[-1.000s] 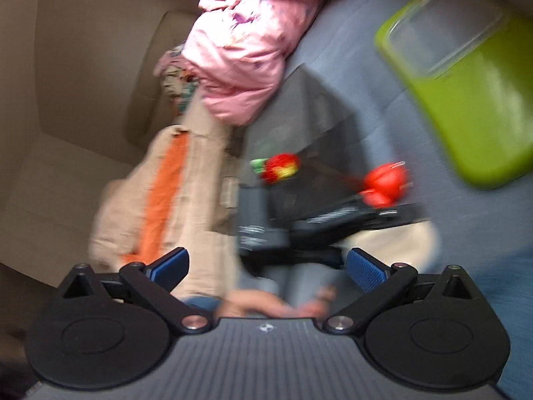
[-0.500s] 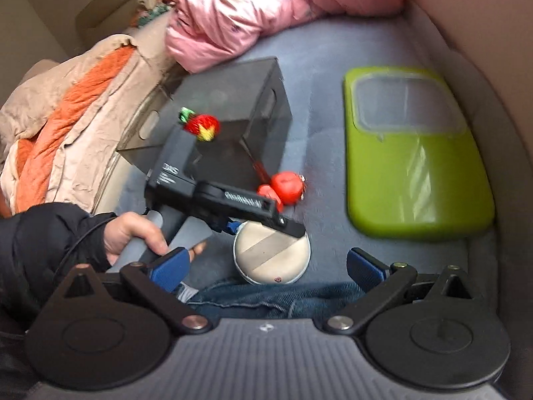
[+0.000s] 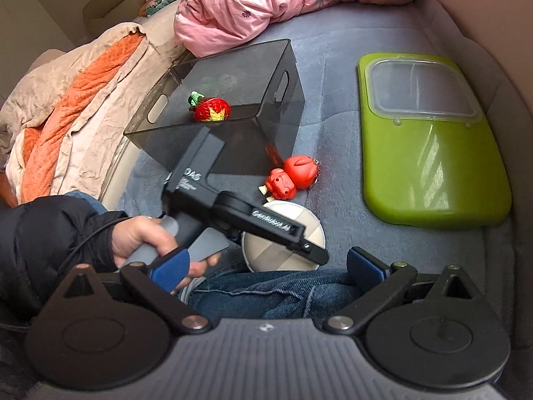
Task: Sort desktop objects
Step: 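Approach the cream round pouch with the left gripper and close on it, then lift the cream pouch with the left gripper and release it into the box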
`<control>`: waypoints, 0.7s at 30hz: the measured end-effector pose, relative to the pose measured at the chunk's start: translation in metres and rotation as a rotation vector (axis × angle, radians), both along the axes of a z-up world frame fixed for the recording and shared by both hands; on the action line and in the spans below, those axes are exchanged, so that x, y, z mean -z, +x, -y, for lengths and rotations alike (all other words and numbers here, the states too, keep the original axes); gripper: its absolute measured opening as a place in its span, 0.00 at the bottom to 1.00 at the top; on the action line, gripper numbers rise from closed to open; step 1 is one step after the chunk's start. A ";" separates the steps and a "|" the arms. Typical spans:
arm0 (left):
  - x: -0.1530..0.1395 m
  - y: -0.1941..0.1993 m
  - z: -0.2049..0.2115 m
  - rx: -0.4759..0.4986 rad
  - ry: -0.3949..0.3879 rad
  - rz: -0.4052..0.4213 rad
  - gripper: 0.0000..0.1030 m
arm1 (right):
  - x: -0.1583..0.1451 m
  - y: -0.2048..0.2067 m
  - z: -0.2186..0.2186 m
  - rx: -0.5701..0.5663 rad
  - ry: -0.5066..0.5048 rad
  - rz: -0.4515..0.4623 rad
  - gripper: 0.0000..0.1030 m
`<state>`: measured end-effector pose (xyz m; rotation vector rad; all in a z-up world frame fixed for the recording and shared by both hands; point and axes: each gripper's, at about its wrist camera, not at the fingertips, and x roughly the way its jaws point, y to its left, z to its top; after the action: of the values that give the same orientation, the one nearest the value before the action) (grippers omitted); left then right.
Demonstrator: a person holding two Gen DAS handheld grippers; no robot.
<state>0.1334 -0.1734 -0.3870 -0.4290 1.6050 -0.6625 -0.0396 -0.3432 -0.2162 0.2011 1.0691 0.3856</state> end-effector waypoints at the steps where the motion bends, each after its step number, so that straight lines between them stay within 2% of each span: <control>1: 0.000 0.001 -0.001 -0.003 -0.008 -0.004 0.50 | -0.002 -0.001 0.003 0.003 -0.008 0.012 0.98; 4: 0.000 0.004 -0.004 -0.015 -0.033 -0.012 0.46 | -0.009 -0.005 0.022 0.079 -0.004 0.046 0.98; 9: -0.016 0.003 -0.019 -0.029 -0.066 0.025 0.43 | -0.008 -0.006 0.063 0.260 0.101 0.061 0.98; 12: -0.044 -0.003 -0.038 0.010 -0.091 0.064 0.43 | -0.002 -0.002 0.075 0.330 0.177 0.065 0.98; 16: -0.109 -0.018 -0.084 0.012 -0.127 0.112 0.43 | -0.004 0.011 0.071 0.351 0.229 0.105 0.98; 19: -0.184 -0.012 -0.118 -0.006 -0.077 0.296 0.44 | -0.004 0.030 0.055 0.289 0.238 0.103 0.99; 20: -0.187 -0.006 -0.110 -0.015 -0.037 0.363 0.44 | -0.003 0.038 0.046 0.253 0.231 0.096 0.99; 21: -0.192 0.020 -0.112 -0.022 0.015 0.424 0.44 | 0.000 0.045 0.037 0.218 0.230 0.088 0.99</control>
<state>0.1531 -0.0619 -0.1954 -0.2721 1.2010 -0.6734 0.0057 -0.3806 -0.2167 0.4968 0.9048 0.3170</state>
